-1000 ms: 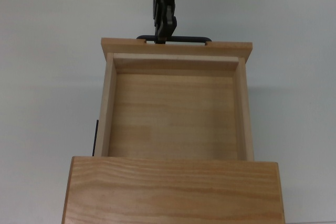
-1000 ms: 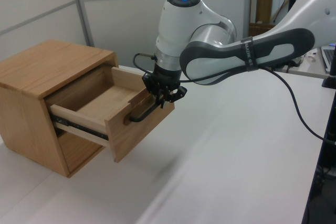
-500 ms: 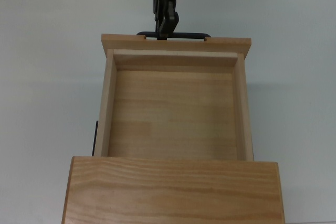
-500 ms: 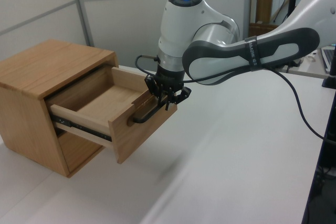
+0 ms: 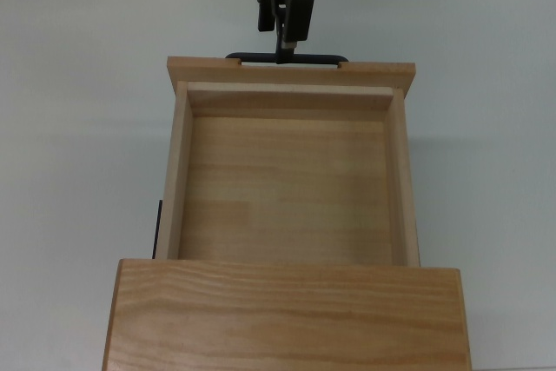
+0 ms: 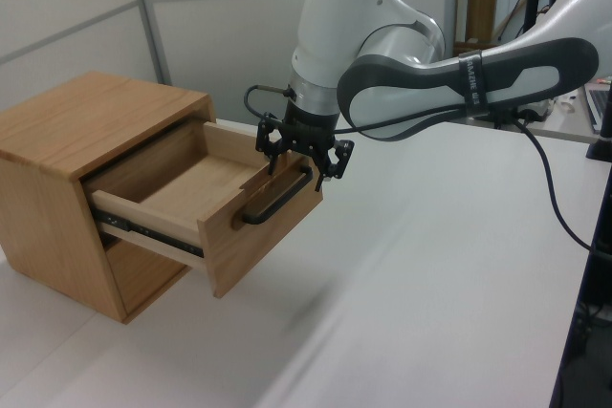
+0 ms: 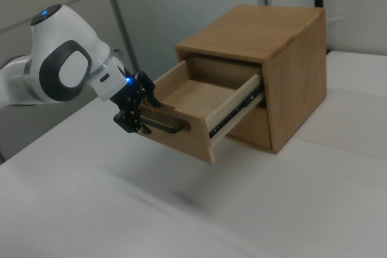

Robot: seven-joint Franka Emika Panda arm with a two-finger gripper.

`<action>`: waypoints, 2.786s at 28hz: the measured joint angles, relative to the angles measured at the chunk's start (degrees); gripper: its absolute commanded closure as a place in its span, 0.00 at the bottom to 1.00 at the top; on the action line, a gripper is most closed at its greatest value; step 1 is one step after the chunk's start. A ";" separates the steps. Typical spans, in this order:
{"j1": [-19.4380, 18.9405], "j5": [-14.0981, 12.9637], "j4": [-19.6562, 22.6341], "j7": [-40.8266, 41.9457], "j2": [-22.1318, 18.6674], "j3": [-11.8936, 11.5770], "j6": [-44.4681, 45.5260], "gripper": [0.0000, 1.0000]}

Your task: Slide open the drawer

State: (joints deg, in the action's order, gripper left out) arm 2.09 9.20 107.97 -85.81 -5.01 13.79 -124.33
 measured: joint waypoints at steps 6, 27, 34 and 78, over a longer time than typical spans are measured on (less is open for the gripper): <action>-0.05 -1.08 -0.17 14.98 -0.44 0.03 0.85 0.00; 0.02 -8.82 -8.59 74.66 -0.78 0.00 26.76 0.00; 0.70 -8.82 -12.16 83.44 -0.45 -0.12 34.16 0.00; 0.72 -8.82 -14.58 86.80 0.52 -0.19 39.19 0.00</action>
State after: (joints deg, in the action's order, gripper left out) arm 2.81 0.38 93.39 0.99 -4.49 13.60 -85.14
